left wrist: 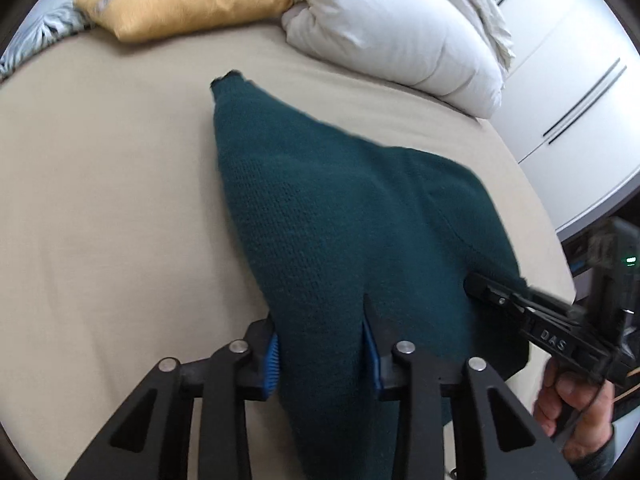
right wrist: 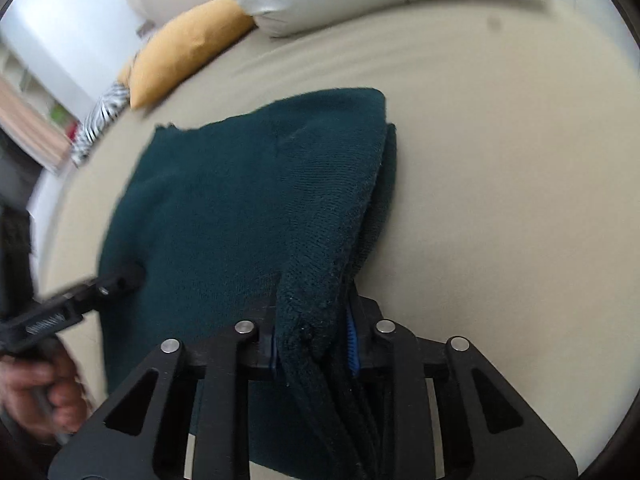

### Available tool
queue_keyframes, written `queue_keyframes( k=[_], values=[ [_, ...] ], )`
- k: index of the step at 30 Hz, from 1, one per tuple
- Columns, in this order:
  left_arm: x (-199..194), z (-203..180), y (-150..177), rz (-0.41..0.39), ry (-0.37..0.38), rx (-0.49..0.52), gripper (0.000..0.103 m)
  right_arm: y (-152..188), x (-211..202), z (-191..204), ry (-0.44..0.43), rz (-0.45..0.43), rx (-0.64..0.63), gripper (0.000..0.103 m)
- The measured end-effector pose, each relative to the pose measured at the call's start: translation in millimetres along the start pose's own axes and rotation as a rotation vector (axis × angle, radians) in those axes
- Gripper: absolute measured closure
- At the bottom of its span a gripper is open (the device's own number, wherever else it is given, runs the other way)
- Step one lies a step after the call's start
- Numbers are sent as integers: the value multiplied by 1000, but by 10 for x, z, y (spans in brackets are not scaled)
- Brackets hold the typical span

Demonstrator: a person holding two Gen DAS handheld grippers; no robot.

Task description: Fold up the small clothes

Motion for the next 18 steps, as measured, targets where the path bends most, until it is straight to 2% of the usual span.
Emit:
queue_keyframes(
  k=[1, 5, 9, 14, 18],
  values=[
    [-97, -12, 10, -10, -10, 15, 68, 56, -124, 166, 26, -29, -56, 83],
    [-724, 61, 153, -71, -53, 46, 68, 360, -532, 693, 13, -89, -182, 83],
    [-1370, 237, 473, -104, -96, 69, 68, 742, -889, 1196, -61, -111, -239, 83],
    [-1857, 547, 1010, -116, -127, 37, 68, 1271, -1106, 1753, -152, -100, -294, 83],
    [-1913, 695, 1484, -89, -133, 11, 68, 1746, -1070, 1960, -190, -48, -312, 83]
  ],
)
Point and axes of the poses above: each gripper's, at about its wrist camera, not at the fingertips, and x roughly the way its jaws point, z to its left, y to its underside, the point moved 9 cm from there along x, roughly the way its jaws point, and after that the axes turned 15 degrees about x, right-handed, at the moved point
